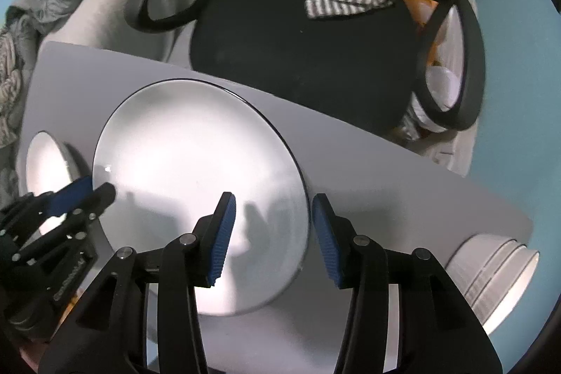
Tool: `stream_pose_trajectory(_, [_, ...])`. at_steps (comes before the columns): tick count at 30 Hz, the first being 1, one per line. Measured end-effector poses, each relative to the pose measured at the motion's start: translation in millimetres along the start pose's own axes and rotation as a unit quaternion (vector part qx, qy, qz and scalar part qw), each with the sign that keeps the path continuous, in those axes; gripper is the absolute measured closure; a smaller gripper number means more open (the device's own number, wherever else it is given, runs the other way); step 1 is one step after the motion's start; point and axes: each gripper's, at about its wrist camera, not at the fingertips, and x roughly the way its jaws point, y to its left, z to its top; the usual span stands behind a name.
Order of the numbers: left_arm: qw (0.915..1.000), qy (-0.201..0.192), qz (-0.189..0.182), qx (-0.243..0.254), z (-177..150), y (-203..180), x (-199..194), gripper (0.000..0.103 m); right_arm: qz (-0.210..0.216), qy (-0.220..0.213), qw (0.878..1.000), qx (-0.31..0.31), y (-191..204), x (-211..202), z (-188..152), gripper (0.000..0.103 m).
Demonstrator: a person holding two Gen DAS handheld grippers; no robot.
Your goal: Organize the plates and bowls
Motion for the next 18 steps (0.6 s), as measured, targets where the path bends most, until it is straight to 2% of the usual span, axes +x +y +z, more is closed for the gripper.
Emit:
stream_pose_trajectory(1, [1.0,-0.001,0.0,0.001,-0.9,-0.5,-1.1,0.079,0.009,0.002,1.0,0.001,0.1,-0.4,-0.1,0.056])
stream_pose_trajectory(14, [0.9998,-0.015,-0.009,-0.005,-16.0,9.0,-20.5,0.078,-0.013,-0.026,0.999,-0.025,18.2,-13.8,-11.1,0.056])
stream_pose_trajectory(15, [0.9998,-0.015,-0.011,-0.007,-18.4,11.4,-22.7,0.077,-0.012,-0.027,0.999,-0.026,19.5,-14.5,-12.6,0.055])
stream_pose_trajectory(17, [0.9997,-0.017,-0.015,-0.012,-22.0,14.7,-26.2,0.065,-0.01,-0.028,0.999,-0.027,22.1,-16.1,-14.6,0.053])
stream_pose_trajectory(18, [0.9996,-0.02,-0.017,-0.014,-24.7,16.9,-28.4,0.063,-0.008,-0.03,0.999,-0.028,23.0,-16.5,-15.8,0.05])
